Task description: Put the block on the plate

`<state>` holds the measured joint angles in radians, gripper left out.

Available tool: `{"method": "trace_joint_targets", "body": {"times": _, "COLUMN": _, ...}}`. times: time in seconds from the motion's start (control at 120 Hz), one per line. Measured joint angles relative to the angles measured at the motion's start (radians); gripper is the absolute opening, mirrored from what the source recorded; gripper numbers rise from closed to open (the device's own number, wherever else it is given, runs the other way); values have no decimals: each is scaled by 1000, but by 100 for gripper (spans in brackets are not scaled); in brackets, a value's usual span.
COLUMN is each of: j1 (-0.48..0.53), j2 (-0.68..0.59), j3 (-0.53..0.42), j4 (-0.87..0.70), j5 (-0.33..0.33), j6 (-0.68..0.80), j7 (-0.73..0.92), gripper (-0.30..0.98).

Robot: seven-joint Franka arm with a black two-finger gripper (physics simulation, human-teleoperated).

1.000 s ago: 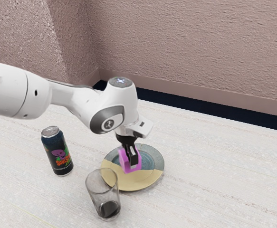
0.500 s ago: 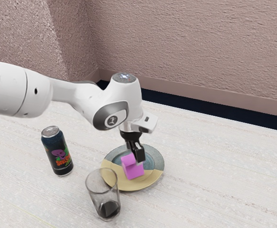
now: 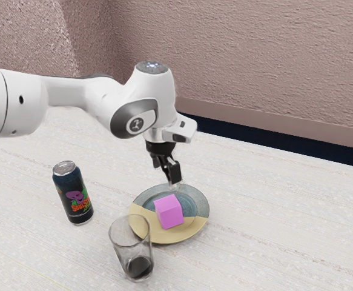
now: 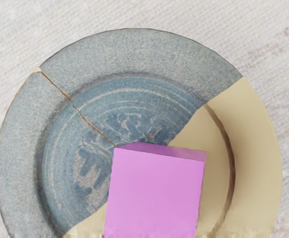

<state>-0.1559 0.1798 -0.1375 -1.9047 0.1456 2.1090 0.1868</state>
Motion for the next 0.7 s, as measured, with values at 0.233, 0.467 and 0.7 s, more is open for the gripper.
{"method": "trace_joint_targets", "body": {"times": 0.233, "j1": 3, "j2": -41, "j3": 82, "j4": 114, "j5": -12, "j6": -140, "j7": 7, "gripper": 68}}
{"method": "trace_joint_targets", "body": {"times": 0.467, "j1": 20, "j2": -48, "j3": 257, "j4": 247, "j5": -15, "j6": -293, "j7": -29, "gripper": 69}}
{"method": "trace_joint_targets", "body": {"times": 0.7, "j1": 56, "j2": -60, "j3": 317, "j4": 406, "j5": -29, "j6": -448, "j7": -69, "gripper": 69}}
